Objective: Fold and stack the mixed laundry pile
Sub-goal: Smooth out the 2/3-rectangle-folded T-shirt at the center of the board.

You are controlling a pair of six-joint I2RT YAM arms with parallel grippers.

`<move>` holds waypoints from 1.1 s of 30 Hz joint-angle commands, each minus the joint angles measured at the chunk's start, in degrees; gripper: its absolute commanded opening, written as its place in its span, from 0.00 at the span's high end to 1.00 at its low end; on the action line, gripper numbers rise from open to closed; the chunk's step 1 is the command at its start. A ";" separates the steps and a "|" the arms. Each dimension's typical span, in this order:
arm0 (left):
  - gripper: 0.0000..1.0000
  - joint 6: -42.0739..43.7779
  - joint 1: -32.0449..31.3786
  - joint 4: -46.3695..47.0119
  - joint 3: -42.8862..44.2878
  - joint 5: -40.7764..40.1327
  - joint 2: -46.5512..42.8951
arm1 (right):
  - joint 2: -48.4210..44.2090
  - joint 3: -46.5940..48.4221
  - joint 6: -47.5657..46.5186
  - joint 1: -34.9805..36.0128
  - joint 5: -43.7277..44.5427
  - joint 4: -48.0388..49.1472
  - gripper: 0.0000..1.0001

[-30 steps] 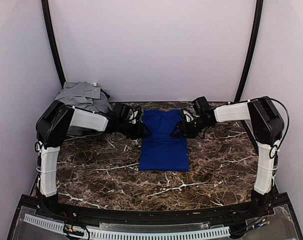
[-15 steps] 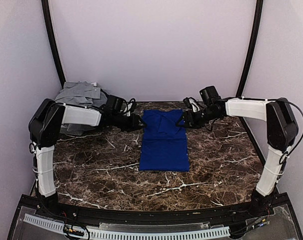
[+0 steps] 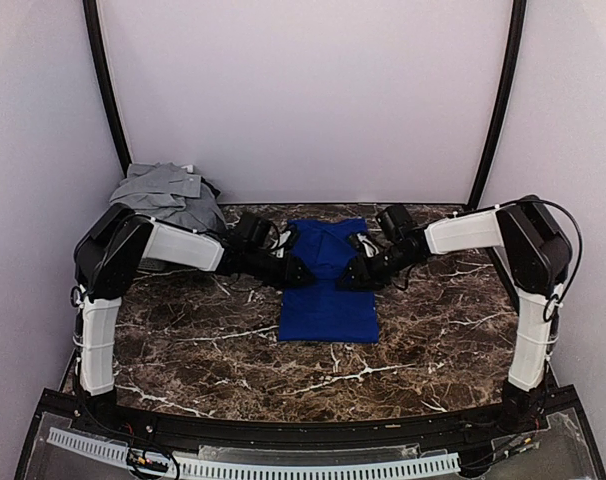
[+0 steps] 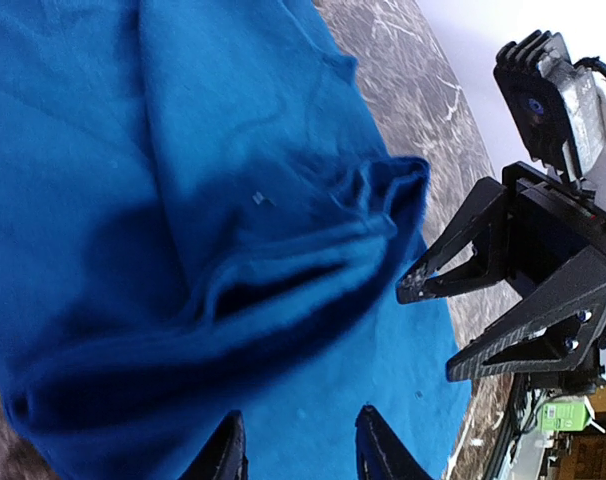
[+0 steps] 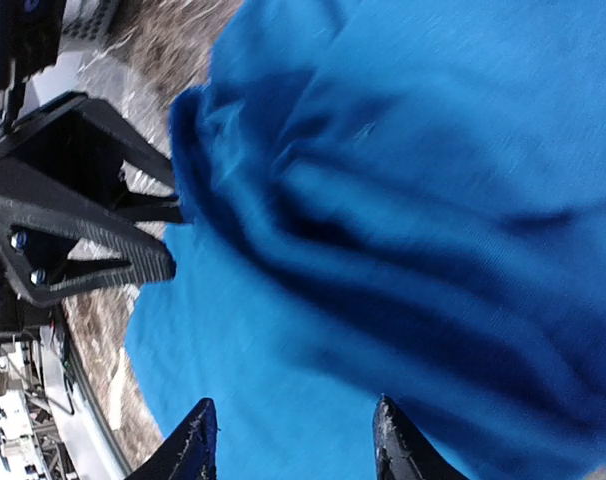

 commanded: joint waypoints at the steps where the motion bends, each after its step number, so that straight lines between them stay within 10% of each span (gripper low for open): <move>1: 0.64 -0.71 1.41 0.00 5.91 0.66 3.78 | 4.63 6.34 -0.38 -2.55 0.42 2.29 0.51; 13: 0.61 -2.21 6.51 -0.95 10.19 1.17 6.79 | 9.13 11.82 -1.12 -6.64 1.35 0.13 0.53; 16: 0.51 -0.82 6.52 -1.50 7.22 -1.50 1.92 | 1.59 8.93 -1.37 -6.64 2.17 -0.44 0.44; 22: 0.02 5.22 4.27 -2.92 -8.20 -13.18 -20.83 | -18.51 0.99 -3.23 -6.28 1.52 -4.98 0.18; 29: 0.01 2.34 3.39 -9.62 -14.02 -22.95 -32.10 | -32.29 -4.86 1.36 -7.12 11.30 -2.06 0.02; 33: 0.01 4.51 4.09 -5.70 -15.74 -13.84 -33.36 | -32.42 -3.49 1.78 -9.54 9.31 -4.15 0.01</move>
